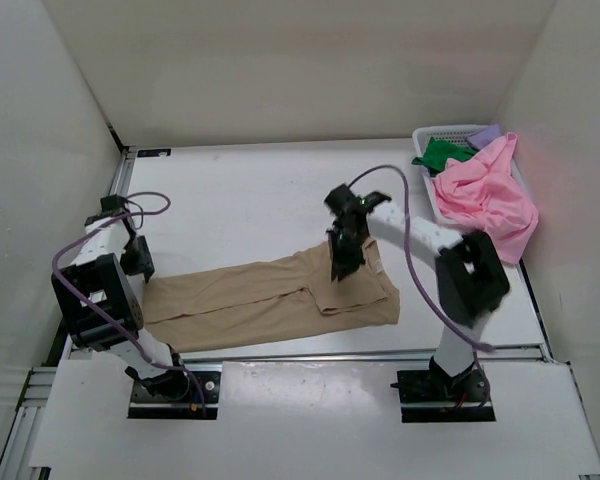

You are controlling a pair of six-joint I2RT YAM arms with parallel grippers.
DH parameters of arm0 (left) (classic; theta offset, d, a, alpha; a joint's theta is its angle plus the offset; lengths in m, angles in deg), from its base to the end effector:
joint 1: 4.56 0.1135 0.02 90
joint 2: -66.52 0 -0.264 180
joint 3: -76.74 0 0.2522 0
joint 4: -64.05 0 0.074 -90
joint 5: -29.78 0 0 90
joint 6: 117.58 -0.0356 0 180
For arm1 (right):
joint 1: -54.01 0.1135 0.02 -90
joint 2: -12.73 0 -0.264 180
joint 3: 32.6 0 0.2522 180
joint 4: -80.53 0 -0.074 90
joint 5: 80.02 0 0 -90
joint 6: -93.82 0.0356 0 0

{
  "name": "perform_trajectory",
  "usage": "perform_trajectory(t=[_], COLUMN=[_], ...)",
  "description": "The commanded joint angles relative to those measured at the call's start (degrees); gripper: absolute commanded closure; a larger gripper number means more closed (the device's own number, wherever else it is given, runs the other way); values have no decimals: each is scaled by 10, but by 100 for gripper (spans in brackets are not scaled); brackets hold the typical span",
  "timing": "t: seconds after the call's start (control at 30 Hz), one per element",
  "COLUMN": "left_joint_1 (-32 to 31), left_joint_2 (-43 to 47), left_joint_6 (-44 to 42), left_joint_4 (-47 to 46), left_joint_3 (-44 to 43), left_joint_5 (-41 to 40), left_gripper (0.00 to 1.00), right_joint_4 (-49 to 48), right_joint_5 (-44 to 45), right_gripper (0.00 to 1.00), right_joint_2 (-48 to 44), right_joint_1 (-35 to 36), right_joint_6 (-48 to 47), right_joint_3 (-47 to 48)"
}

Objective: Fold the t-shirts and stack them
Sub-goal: Rotate the tshirt 90 degrees

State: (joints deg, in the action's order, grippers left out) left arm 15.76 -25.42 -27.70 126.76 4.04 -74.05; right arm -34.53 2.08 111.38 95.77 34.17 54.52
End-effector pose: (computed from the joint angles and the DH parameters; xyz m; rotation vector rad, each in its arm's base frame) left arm 0.2617 0.1060 0.1867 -0.5551 2.9694 0.3983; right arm 0.2447 0.2250 0.2179 -0.3236 2.9909 0.3780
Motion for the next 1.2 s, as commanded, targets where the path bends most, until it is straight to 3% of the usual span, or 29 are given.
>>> perform_trajectory(t=[0.0,0.03,0.1,0.2,0.53,0.6,0.67,0.7,0.77,0.8,0.83,0.9,0.97,1.03,1.07,1.1,1.17], left_joint_1=[-21,-21,1,14,14,14,19,19,19,19,19,19,19,12,12,6,-2], left_joint_2=[46,34,26,57,41,36,31,31,31,26,26,20,20,20,20,20,20], left_joint_6=[1,1,1,1,1,1,1,1,1,1,1,1,1,1,1,1,1], left_joint_4=[-8,-8,-8,-3,30,35,41,41,47,54,55,60,66,66,66,66,60], left_joint_3=[-53,-53,-38,-43,-85,-90,-90,-90,-90,-90,-90,-90,-95,-95,-95,-95,-89], left_joint_5=[26,-14,-21,24,29,29,29,29,29,29,29,29,36,43,43,49,55], left_gripper=[36,37,37,37,34,34,33,33,33,33,33,33,33,32,32,32,32], right_joint_4=[-20,-20,-20,-20,-28,-13,15,26,-8,-50,-181,-278,-293,-287,-287,-287,-287], right_joint_5=[68,68,90,90,126,139,149,149,112,92,64,1,-17,-17,2,20,70], right_gripper=[76,78,79,80,82,82,80,80,80,80,80,76,68,54,48,44,42], right_joint_2=[143,163,204,219,265,308,410,449,535,535,514,493,493,436,402,364,250], right_joint_1=[-156,-170,-182,-195,-195,-201,-207,-213,-213,-219,-219,-219,-208,-199,-192,-192,-192], right_joint_6=[52,59,84,90,96,82,82,82,96,129,145,176,146,88,73,61,52], right_joint_3=[81,92,115,164,178,294,435,602,714,714,645,605,673,665,633,542,438])
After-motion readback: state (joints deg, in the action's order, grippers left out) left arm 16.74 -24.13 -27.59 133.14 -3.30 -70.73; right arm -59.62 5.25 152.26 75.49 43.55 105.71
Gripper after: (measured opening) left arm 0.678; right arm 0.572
